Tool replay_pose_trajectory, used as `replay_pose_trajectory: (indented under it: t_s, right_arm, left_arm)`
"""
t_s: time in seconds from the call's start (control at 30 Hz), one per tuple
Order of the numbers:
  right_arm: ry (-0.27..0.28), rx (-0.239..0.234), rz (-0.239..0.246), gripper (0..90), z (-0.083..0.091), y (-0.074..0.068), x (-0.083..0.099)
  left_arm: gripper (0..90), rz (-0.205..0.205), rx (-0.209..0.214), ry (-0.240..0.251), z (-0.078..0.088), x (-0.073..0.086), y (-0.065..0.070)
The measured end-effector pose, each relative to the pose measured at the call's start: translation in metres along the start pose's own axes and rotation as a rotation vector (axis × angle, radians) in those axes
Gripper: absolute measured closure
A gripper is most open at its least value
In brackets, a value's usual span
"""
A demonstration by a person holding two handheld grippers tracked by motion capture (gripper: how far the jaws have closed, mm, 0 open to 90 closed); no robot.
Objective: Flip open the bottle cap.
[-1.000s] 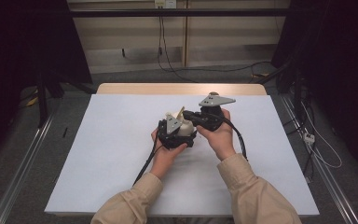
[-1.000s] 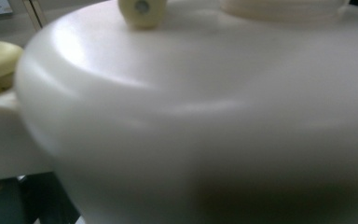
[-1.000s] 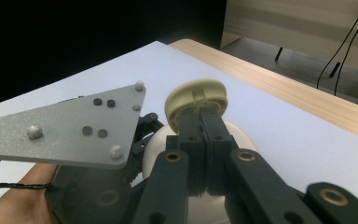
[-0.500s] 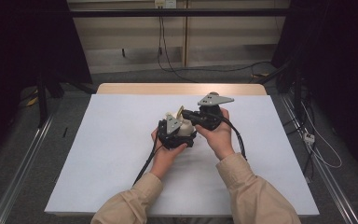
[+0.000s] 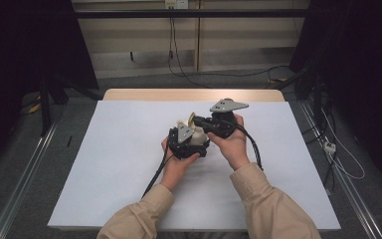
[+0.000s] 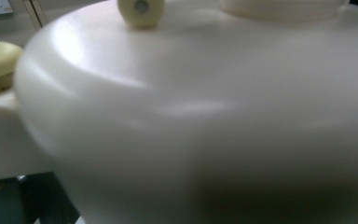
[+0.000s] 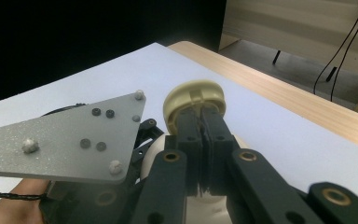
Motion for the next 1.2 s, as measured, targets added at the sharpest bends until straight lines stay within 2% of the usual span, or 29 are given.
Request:
replay_pose_trajectory:
  t_s: [0.67, 1.2]
  right_arm:
    - [-0.003, -0.005, -0.003, 87.6, -0.0039, 0.0013, -0.0014]
    - [0.003, -0.006, -0.009, 83.1, -0.0089, 0.0020, -0.0028]
  left_arm:
    - [4.8, -0.004, -0.001, -0.001, 0.0001, 0.0000, -0.0002]
    - [4.7, 0.001, 0.000, -0.001, 0.0000, 0.0001, 0.0000]
Point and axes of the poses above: each handheld gripper's, and its own axes: z roughly backward along the jaws, x roughly out of its underside, y roughly to its right, the point moved 4 cm from there along -z, roughly forward along the jaws, and after that the axes turned 8 degrees about -z, right-handed, at the moved point
